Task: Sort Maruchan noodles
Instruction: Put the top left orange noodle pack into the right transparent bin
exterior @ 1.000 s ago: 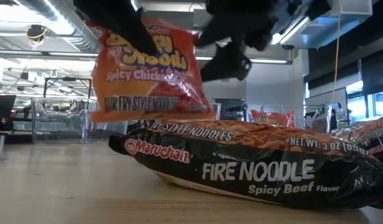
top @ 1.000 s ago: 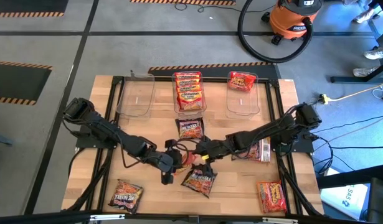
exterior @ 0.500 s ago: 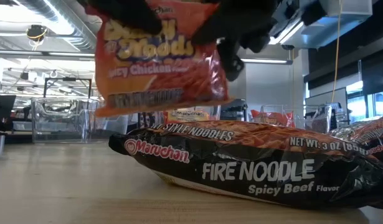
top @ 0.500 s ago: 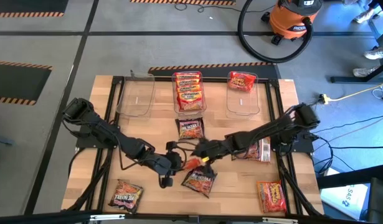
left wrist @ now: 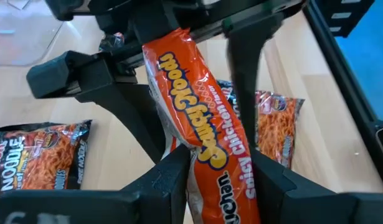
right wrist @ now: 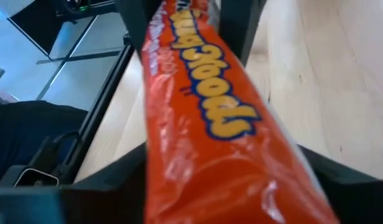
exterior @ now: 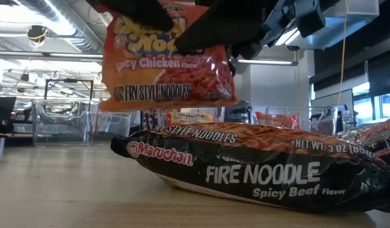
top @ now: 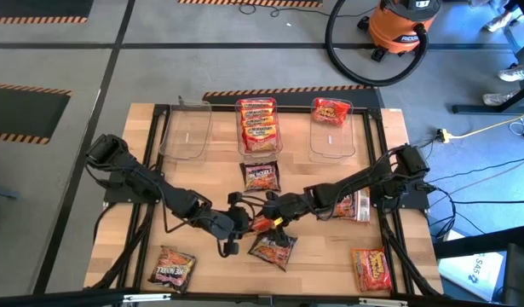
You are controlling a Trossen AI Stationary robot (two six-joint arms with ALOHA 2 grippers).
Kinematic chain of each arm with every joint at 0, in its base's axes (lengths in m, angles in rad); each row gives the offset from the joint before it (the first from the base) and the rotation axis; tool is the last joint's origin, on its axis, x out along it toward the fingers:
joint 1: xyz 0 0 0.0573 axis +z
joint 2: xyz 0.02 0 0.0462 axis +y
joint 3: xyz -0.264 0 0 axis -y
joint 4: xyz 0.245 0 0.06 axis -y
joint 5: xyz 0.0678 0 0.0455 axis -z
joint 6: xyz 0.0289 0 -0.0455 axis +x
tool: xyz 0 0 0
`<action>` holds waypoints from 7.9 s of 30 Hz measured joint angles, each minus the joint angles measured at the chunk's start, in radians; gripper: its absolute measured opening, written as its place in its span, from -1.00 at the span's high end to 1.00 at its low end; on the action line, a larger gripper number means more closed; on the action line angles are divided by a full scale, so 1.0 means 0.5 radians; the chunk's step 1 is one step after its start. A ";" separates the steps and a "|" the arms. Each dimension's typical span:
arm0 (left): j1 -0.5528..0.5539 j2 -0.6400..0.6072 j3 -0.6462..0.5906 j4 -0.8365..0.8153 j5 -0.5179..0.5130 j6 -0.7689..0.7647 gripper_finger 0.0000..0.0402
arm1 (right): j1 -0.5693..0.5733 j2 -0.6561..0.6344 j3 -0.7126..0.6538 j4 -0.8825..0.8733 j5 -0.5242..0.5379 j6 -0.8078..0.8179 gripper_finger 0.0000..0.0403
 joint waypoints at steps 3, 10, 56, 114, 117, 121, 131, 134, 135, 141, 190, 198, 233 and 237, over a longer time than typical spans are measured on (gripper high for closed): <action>0.000 0.000 -0.002 0.026 0.001 -0.003 0.41 | -0.001 0.000 0.000 -0.011 0.003 -0.005 0.01; 0.013 0.000 -0.004 0.050 0.026 -0.103 0.30 | 0.000 0.000 0.000 -0.026 0.045 -0.053 0.48; 0.003 -0.328 -0.645 1.006 -0.281 -0.388 -0.47 | -0.001 -0.433 -0.444 0.660 0.299 -0.073 0.48; 0.020 -0.233 -0.635 0.981 -0.204 -0.270 0.25 | -0.056 -0.255 1.094 -1.642 0.337 -0.139 -0.46; 0.020 -0.233 -0.635 0.980 -0.207 -0.271 0.25 | -0.056 -0.123 1.226 -1.719 0.249 -0.150 -0.46; 0.020 -0.233 -0.635 0.986 -0.205 -0.270 0.25 | -0.053 -0.004 1.267 -1.773 0.175 -0.150 -0.46; 0.020 -0.233 -0.636 0.972 -0.205 -0.302 0.24 | -0.059 0.139 1.270 -1.710 0.182 -0.150 -0.46; 0.022 -0.236 -0.634 0.993 -0.209 -0.300 0.24 | -0.072 0.169 1.266 -1.759 0.207 -0.151 -0.46; 0.020 -0.234 -0.634 0.984 -0.208 -0.298 0.24 | -0.080 0.173 1.266 -1.759 0.210 -0.152 -0.46; 0.013 -0.233 -0.634 0.990 -0.206 -0.262 0.24 | -0.086 0.172 1.266 -1.756 0.212 -0.195 -0.45; 0.496 -0.519 -0.657 0.415 0.508 0.279 -0.10 | -0.755 -0.210 1.187 -2.745 0.172 -0.897 0.53; 0.727 -0.681 -0.744 0.429 0.619 0.401 -0.10 | -1.201 -0.677 0.685 -2.623 0.143 -0.994 0.55; 0.937 -0.706 -0.844 0.582 0.632 0.417 -0.10 | -2.441 -0.325 0.372 -2.256 0.032 -1.943 0.53; 0.937 -0.706 -0.844 0.595 0.632 0.417 -0.10 | -2.441 -0.218 0.372 -2.213 0.034 -1.985 0.53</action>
